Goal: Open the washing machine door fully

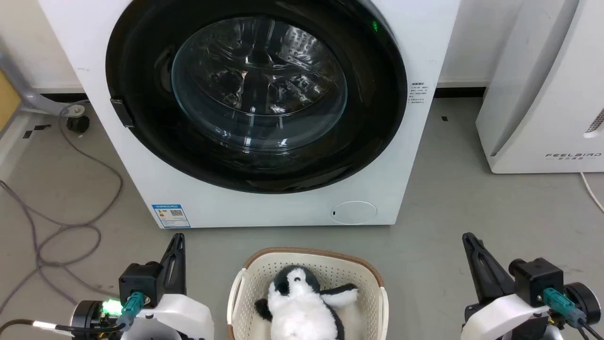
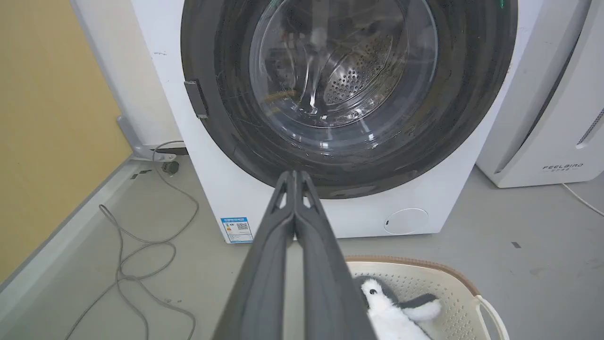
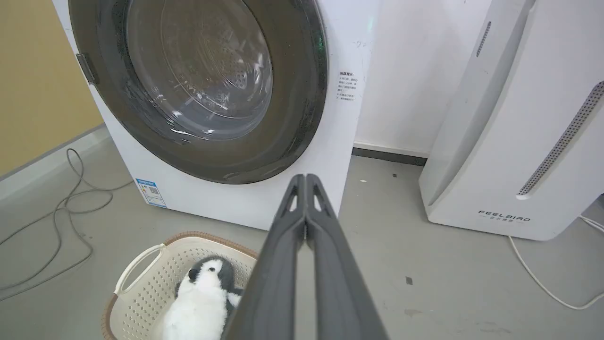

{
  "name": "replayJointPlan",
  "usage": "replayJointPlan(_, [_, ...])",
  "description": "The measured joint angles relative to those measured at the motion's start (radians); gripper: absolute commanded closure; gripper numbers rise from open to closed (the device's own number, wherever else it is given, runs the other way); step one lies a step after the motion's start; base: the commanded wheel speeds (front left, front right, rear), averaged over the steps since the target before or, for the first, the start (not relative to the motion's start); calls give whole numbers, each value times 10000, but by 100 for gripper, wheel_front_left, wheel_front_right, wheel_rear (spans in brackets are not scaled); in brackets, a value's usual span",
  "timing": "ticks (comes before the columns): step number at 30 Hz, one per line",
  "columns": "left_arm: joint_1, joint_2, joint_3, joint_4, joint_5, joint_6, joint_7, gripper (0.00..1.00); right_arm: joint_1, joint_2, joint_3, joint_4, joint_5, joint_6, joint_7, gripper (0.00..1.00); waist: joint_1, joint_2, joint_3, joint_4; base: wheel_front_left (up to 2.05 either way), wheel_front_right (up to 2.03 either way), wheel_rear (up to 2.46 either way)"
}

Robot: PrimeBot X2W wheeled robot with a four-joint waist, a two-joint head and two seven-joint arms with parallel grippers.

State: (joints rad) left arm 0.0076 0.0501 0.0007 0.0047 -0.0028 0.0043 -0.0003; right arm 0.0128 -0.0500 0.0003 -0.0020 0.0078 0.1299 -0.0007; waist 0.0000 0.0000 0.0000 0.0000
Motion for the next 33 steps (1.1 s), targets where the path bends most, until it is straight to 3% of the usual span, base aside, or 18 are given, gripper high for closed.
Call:
replayJointPlan(17, [0, 0, 2, 0, 0, 0, 0, 100, -3, 0, 0, 0, 0, 0, 0, 100, 0, 0, 0, 0, 0, 0, 0])
replayJointPlan(18, [0, 0, 2, 4, -2, 10, 0, 0, -1, 0, -2, -2, 4, 0, 0, 0, 0, 0, 0, 0, 0, 0, 0])
replayJointPlan(33, [0, 0, -134, 12, -6, 146, -184, 0, 3, 0, -61, -111, 290, 0, -159, 0, 0, 0, 34, 0, 0, 0, 0])
